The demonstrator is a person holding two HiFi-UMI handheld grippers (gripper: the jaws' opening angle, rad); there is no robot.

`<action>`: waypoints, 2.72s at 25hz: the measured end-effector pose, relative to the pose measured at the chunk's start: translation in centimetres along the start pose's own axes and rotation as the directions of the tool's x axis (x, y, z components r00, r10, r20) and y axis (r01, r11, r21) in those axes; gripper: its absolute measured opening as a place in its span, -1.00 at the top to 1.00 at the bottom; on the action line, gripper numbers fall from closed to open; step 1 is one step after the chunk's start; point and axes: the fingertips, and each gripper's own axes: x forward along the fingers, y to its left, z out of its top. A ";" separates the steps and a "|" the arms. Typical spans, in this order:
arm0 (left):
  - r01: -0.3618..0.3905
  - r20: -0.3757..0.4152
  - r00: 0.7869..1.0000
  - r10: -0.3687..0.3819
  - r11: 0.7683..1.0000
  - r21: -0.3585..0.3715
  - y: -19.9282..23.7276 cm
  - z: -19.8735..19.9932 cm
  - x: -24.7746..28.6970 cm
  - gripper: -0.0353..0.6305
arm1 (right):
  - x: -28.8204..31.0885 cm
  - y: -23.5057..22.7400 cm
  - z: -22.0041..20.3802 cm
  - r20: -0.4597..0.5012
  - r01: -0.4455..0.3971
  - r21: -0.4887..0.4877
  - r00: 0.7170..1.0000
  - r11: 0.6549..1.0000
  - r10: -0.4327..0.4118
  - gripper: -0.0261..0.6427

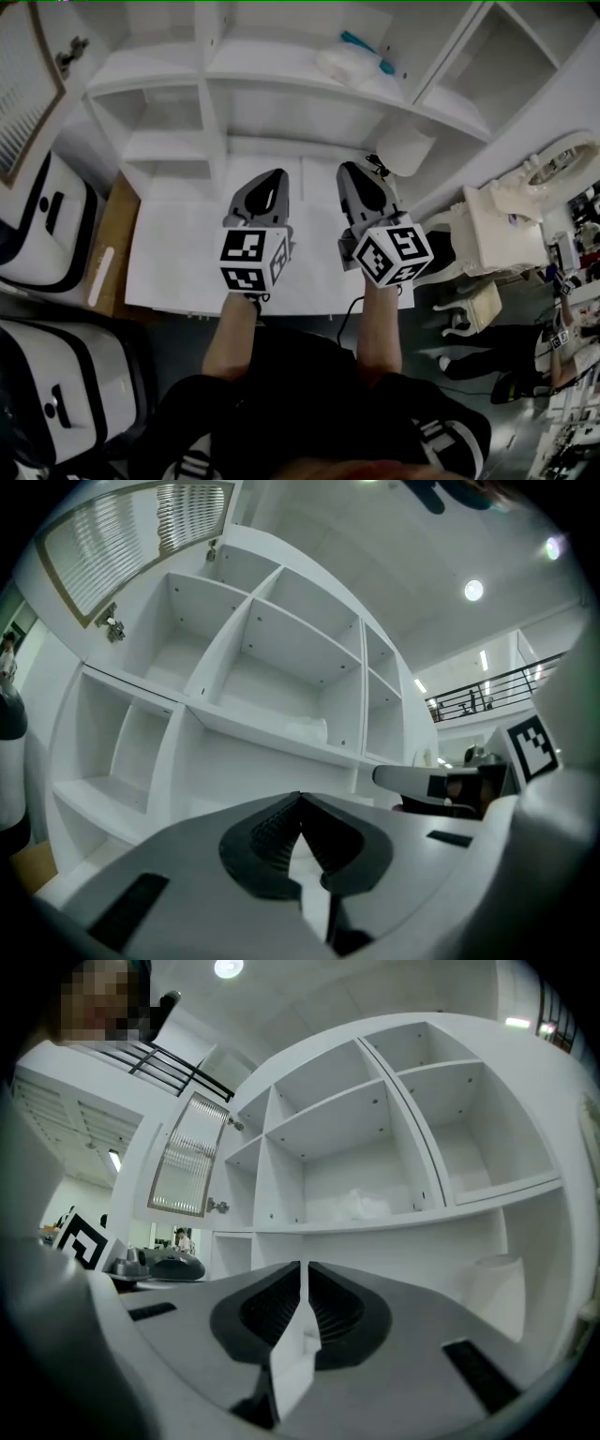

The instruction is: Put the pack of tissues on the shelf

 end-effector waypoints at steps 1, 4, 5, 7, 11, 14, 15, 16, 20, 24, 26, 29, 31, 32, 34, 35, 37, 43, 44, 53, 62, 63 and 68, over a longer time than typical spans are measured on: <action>0.008 0.002 1.000 -0.008 1.000 -0.001 0.2 0.0 0.2 0.86 | 0.3 0.1 0.4 0.009 -0.003 -0.002 1.000 1.000 0.003 0.85; 0.030 0.013 0.999 -0.030 1.000 -0.005 0.7 0.4 0.7 0.86 | 1.2 0.6 2.1 0.034 -0.022 -0.029 0.999 0.999 0.023 0.78; 0.036 0.019 0.999 -0.036 0.999 -0.007 0.9 0.6 0.9 0.86 | 1.6 0.7 2.6 0.035 -0.023 -0.050 0.999 0.998 0.024 0.72; 0.047 0.030 0.998 -0.047 0.999 -0.011 1.1 1.1 1.2 0.86 | 2.4 0.8 3.5 0.028 -0.019 -0.095 0.999 0.995 0.022 0.67; 0.077 0.039 0.996 -0.076 0.997 -0.015 1.0 1.4 1.6 0.86 | 3.6 0.4 5.6 0.020 -0.004 -0.181 1.000 0.984 0.008 0.59; 0.083 0.042 0.996 -0.082 0.996 -0.015 1.3 1.6 1.8 0.86 | 4.8 -0.4 7.2 0.020 0.022 -0.236 1.000 0.972 -0.017 0.57; 0.081 0.045 0.996 -0.080 0.997 -0.014 1.6 1.7 1.8 0.86 | 5.2 -0.7 7.6 0.018 0.030 -0.255 1.000 0.966 -0.026 0.57; 0.078 0.048 0.996 -0.077 0.997 -0.013 1.8 1.8 1.7 0.86 | 5.6 -0.9 7.9 0.014 0.034 -0.273 0.999 0.961 -0.031 0.57; 0.058 0.065 0.996 -0.057 0.998 -0.013 3.3 2.3 1.7 0.86 | 7.7 -1.3 8.6 -0.038 0.000 -0.336 0.999 0.942 -0.013 0.40; 0.035 0.083 0.996 -0.033 0.999 -0.019 5.1 3.0 1.7 0.86 | 9.4 -1.9 9.0 -0.081 -0.002 -0.391 0.996 0.920 -0.032 0.29; 0.029 0.096 0.995 -0.026 0.999 -0.023 5.8 3.5 1.9 0.86 | 10.0 -2.4 9.8 -0.077 0.014 -0.413 0.996 0.910 -0.051 0.28; 0.022 0.109 0.994 -0.019 0.999 -0.027 6.6 4.0 2.2 0.86 | 11.2 -3.4 10.6 -0.086 0.031 -0.442 0.993 0.897 -0.077 0.27; 0.018 0.112 0.994 -0.015 0.999 -0.028 7.0 4.0 2.4 0.86 | 12.0 -4.3 10.7 -0.100 0.042 -0.453 0.990 0.891 -0.097 0.26; 0.015 0.113 0.994 -0.012 0.999 -0.029 7.2 4.0 2.5 0.86 | 12.3 -4.8 10.8 -0.105 0.048 -0.458 0.989 0.888 -0.107 0.25; 0.006 0.114 0.993 -0.002 0.999 -0.033 7.8 4.0 2.6 0.86 | 12.9 -5.7 10.9 -0.114 0.060 -0.467 0.985 0.882 -0.127 0.23; 0.000 0.114 0.993 0.004 0.999 -0.037 8.2 4.0 2.6 0.86 | 13.3 -6.1 10.9 -0.120 0.064 -0.472 0.983 0.879 -0.136 0.23; -0.013 0.114 0.993 0.018 0.999 -0.045 9.0 3.9 2.6 0.86 | 14.1 -6.7 10.5 -0.142 0.067 -0.487 0.978 0.871 -0.155 0.21; -0.057 0.122 0.991 0.064 0.997 -0.061 10.3 3.9 2.4 0.86 | 15.7 -7.6 8.6 -0.202 0.055 -0.520 0.962 0.852 -0.185 0.19; -0.060 0.122 0.990 0.067 0.996 -0.061 10.4 3.8 2.4 0.86 | 15.7 -7.7 8.4 -0.201 0.058 -0.521 0.961 0.852 -0.188 0.19; -0.021 0.116 0.993 0.027 0.999 -0.048 9.0 3.5 3.2 0.86 | 13.8 -8.3 8.2 -0.145 0.096 -0.483 0.972 0.871 -0.187 0.57; 0.027 0.081 0.996 -0.026 0.999 -0.018 6.5 2.5 3.1 0.86 | 8.2 -4.6 10.4 0.041 0.123 -0.325 0.992 0.938 -0.115 0.66; 0.033 0.075 0.997 -0.031 0.999 -0.016 6.1 2.3 3.1 0.86 | 7.4 -3.9 10.7 0.065 0.115 -0.304 0.993 0.946 -0.100 0.66; 0.066 0.045 0.997 -0.066 0.998 -0.014 4.0 1.3 4.0 0.86 | 4.2 -1.8 10.9 0.125 0.060 -0.217 0.992 0.974 -0.033 0.67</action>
